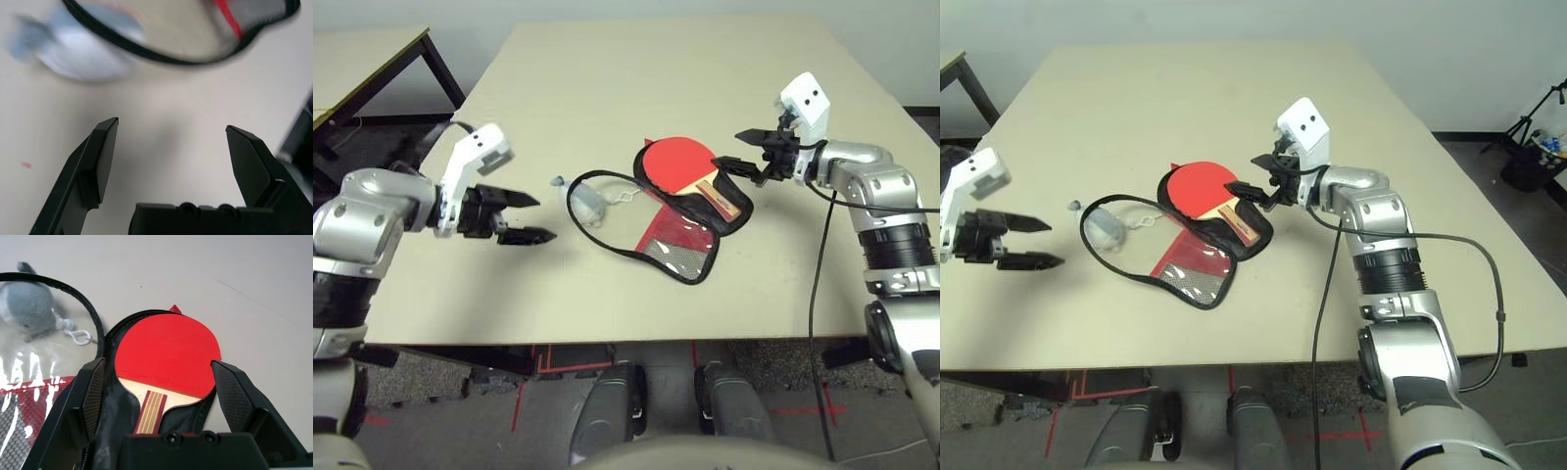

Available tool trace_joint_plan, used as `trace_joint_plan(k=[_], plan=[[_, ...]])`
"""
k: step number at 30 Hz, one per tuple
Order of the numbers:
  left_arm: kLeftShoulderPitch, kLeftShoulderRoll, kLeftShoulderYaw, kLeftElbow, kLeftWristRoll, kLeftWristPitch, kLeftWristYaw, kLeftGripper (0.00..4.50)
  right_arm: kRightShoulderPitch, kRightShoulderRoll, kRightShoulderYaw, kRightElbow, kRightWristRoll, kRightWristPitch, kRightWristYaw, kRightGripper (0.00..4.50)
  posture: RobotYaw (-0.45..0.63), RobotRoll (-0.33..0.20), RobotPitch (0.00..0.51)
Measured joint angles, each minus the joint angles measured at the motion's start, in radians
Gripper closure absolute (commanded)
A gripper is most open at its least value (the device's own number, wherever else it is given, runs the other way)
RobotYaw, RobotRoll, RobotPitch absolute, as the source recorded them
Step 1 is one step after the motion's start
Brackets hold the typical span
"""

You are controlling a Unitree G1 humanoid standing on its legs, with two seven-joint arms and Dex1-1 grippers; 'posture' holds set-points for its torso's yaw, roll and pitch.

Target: Store the ping-pong paddle in its case and zip it.

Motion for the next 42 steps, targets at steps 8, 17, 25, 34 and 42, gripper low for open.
trace_joint_plan(k=[8,17,25,34,42], plan=[[0.023,-0.107,-0.080,-0.046,0.018,-0.009,0.038,0.00,0.004,-0.008,0.000,-0.043,0.010,-0.006,0.019,0.04,0.01,0.000,0.115],[-0.070,-0.381,-0.179,0.078,0.089,-0.111,0.158,0.00,-0.001,-0.013,-0.003,-0.072,0.012,-0.002,0.008,0.04,-0.02,0.000,0.119],[-0.303,-0.535,-0.145,0.188,0.099,-0.202,0.192,0.00,-0.007,-0.041,-0.013,-0.106,0.022,0.019,-0.002,0.04,-0.03,0.000,0.125],[-0.568,-0.707,-0.090,0.354,0.077,-0.301,0.228,0.00,-0.037,-0.080,-0.045,-0.100,0.023,0.033,-0.015,0.04,-0.03,0.000,0.122],[-0.596,-0.776,-0.092,0.605,0.146,-0.465,0.260,0.00,-0.078,-0.083,-0.065,-0.052,0.027,0.156,-0.077,0.04,-0.05,0.000,0.123]])
